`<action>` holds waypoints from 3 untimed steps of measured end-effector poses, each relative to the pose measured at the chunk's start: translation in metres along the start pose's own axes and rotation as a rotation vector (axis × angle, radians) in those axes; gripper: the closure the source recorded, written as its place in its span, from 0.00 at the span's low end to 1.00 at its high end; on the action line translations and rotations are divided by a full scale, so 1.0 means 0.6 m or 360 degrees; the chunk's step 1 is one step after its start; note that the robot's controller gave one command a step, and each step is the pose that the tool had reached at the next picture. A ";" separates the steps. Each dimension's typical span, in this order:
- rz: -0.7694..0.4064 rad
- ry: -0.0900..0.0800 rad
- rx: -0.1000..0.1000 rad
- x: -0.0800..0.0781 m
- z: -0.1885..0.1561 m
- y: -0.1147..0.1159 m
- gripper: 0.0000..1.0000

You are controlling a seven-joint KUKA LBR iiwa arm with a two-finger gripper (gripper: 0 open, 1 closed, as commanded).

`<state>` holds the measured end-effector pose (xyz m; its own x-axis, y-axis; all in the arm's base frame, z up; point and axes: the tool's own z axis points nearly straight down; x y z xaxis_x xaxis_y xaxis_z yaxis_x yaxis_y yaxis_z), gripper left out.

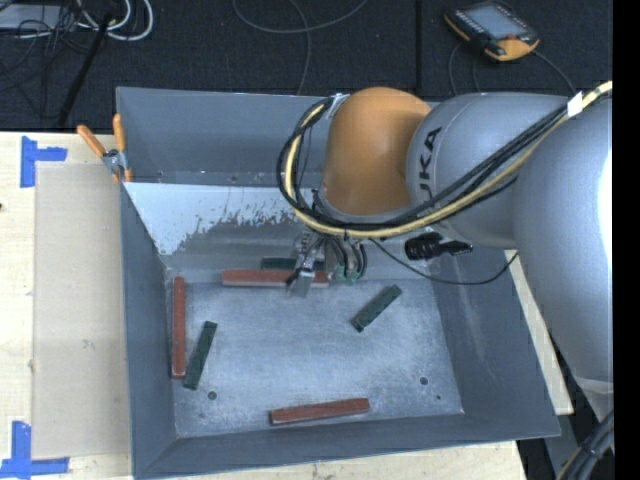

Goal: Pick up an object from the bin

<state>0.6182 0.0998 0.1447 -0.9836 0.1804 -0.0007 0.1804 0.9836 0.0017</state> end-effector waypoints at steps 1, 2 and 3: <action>0.0000 -0.0001 0.0000 -0.001 -0.014 0.000 1.00; 0.0000 0.0000 0.0000 0.000 -0.026 0.000 1.00; -0.0001 0.0000 0.0000 0.000 -0.036 0.000 1.00</action>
Offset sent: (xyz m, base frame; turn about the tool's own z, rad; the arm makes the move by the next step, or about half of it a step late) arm -0.0001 0.0002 0.0033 0.0000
